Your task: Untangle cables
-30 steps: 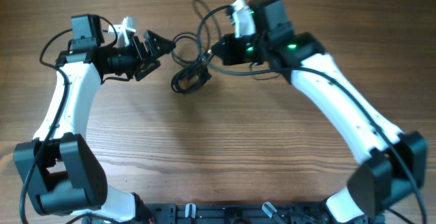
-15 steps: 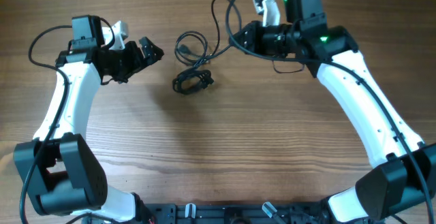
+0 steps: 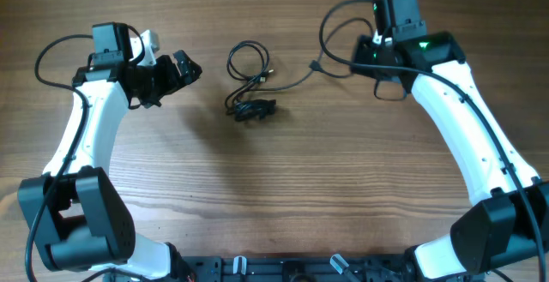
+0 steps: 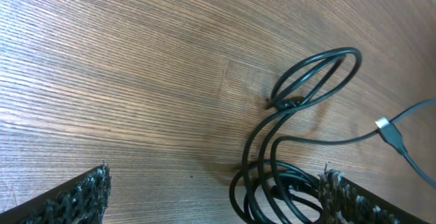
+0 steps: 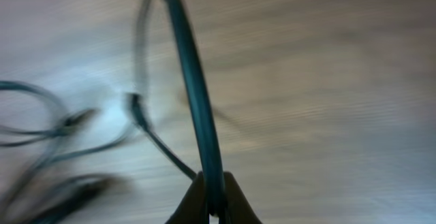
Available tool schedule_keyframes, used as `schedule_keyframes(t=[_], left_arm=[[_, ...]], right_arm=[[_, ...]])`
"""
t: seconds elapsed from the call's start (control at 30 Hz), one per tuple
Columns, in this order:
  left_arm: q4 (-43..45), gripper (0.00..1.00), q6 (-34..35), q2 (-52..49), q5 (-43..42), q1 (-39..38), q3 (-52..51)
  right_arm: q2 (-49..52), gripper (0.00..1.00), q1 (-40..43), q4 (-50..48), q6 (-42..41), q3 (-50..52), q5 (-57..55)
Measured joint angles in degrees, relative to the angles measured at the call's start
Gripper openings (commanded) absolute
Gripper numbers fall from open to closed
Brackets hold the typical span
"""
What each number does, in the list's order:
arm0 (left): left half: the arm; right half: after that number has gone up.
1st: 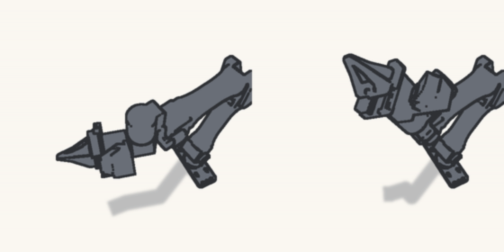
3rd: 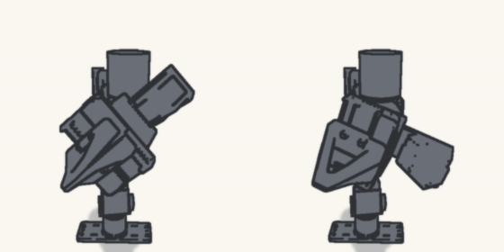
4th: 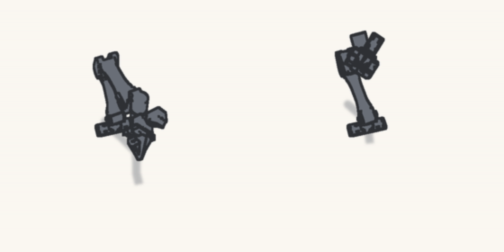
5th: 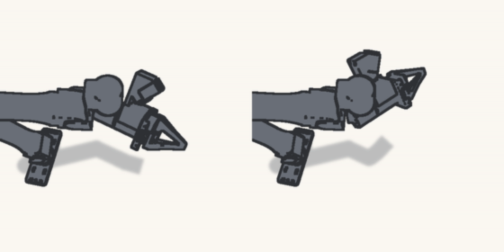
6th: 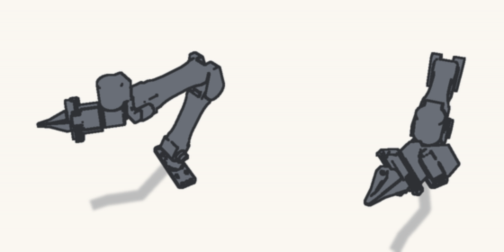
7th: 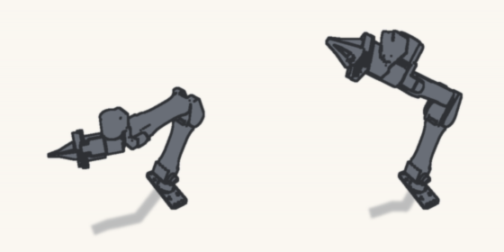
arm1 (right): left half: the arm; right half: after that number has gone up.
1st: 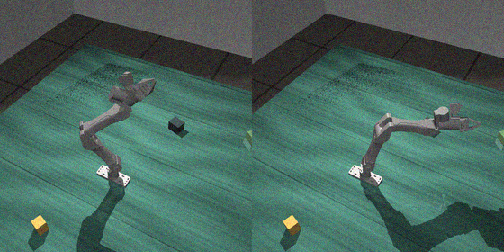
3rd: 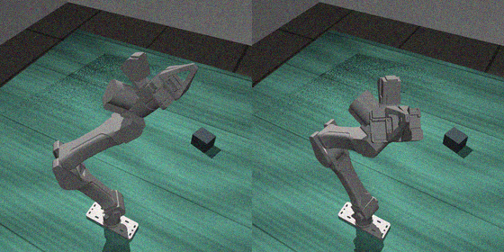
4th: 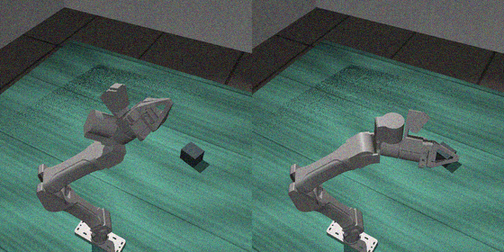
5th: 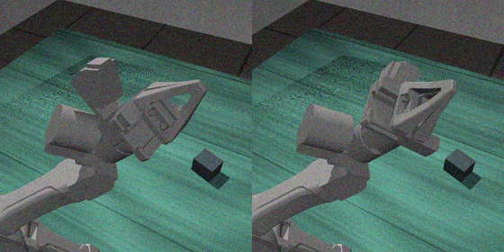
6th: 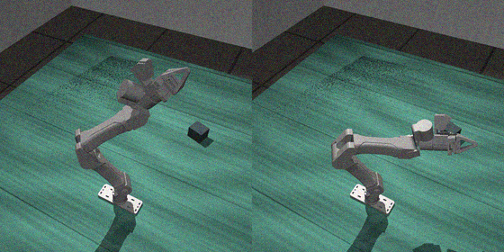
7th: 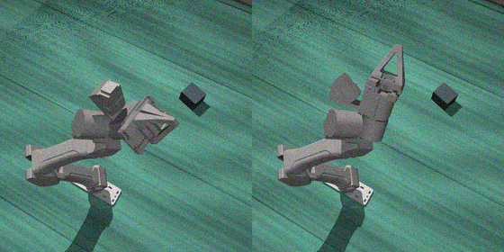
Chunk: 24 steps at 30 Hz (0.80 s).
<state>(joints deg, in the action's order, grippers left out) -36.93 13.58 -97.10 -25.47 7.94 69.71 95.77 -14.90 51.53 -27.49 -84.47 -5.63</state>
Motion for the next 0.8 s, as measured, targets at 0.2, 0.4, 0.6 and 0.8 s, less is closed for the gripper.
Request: schedule_keyframes(t=[0.2, 0.4, 0.6, 0.8], left_arm=[[0.04, 1.00, -0.02, 0.00, 0.15, 0.00, -0.02], [0.04, 1.00, 0.00, 0.00, 0.17, 0.00, -0.02], [0.04, 1.00, -0.02, 0.00, 0.15, 0.00, -0.02], [0.04, 1.00, -0.02, 0.00, 0.15, -0.02, -0.02]], right_arm=[[0.00, 0.04, 1.09, 2.49, 0.31, 3.96, -14.16], [0.00, 0.04, 6.27, 2.71, 0.31, 4.42, -19.56], [0.00, 0.04, 11.82, 3.17, 0.33, 4.42, -18.86], [0.00, 0.04, 16.44, 4.83, 0.33, 4.42, -16.28]])
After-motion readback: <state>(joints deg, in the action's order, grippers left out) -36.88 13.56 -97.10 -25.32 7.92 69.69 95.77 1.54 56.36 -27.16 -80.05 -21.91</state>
